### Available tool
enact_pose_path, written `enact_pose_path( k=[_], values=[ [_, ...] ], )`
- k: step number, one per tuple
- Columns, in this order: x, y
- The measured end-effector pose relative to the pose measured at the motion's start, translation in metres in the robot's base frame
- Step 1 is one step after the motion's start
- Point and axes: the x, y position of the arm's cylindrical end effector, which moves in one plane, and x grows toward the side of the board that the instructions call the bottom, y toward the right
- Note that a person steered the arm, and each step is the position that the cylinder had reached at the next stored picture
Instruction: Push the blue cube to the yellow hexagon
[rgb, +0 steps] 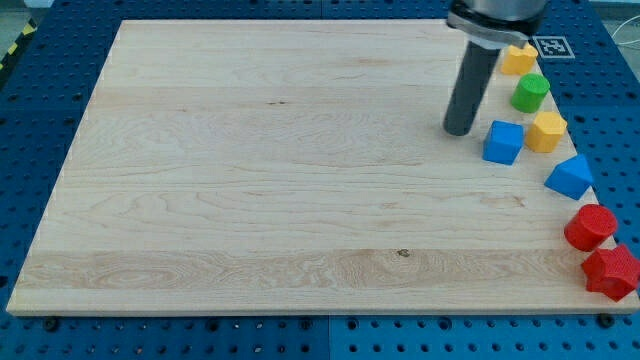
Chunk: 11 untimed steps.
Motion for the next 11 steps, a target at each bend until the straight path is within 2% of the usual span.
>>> enact_pose_path(
  k=[4, 6, 11],
  values=[
    [0.012, 0.013],
    [0.035, 0.017],
    [0.037, 0.029]
  ],
)
